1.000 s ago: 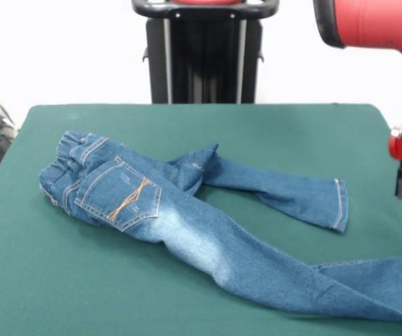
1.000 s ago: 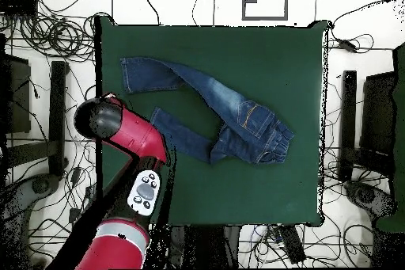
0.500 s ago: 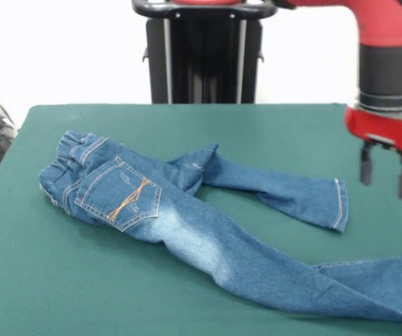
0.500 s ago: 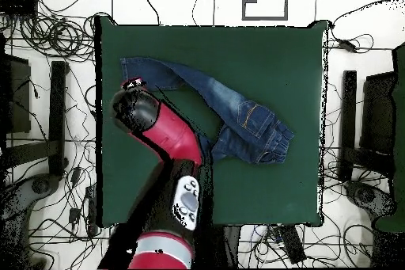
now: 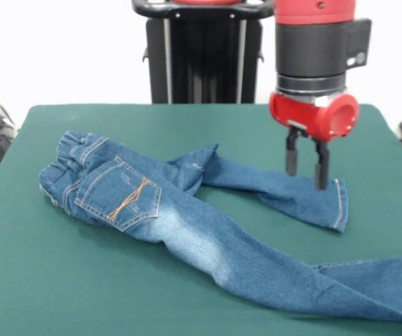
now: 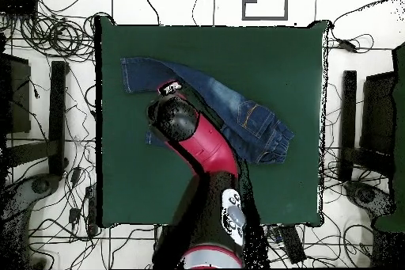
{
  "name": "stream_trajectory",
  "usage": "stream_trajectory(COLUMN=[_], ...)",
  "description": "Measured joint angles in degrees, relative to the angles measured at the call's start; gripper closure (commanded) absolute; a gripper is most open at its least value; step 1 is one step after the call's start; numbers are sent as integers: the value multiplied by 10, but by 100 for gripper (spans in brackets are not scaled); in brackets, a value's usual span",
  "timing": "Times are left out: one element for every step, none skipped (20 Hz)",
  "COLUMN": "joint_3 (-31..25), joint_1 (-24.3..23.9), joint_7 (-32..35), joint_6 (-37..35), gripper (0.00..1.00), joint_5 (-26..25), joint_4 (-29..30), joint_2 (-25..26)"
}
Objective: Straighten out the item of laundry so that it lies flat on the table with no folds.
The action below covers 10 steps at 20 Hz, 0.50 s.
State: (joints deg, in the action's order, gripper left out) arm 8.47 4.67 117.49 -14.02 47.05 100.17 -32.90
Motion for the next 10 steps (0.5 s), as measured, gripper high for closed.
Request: stream_trajectory(joint_3=[-4, -10, -11, -13, -15, -21, -23, -27, -28, -31], joint_1=[-4, -6, -6, -5, -4, -2, -2, -2, -2, -3], joint_7=[0, 0, 0, 0, 0, 0, 0, 0, 0, 0], joint_6=[10, 24, 28, 31, 35, 41, 42, 44, 45, 47], gripper=[0, 0, 0, 0, 0, 0, 0, 0, 0, 0], joint_5=[-12, -31, -36, -43, -49, -65, -69, -76, -80, -85], joint_4=[6, 13, 14, 17, 19, 24, 25, 27, 28, 30], joint_2=[0, 2, 3, 4, 5, 6, 6, 6, 6, 6])
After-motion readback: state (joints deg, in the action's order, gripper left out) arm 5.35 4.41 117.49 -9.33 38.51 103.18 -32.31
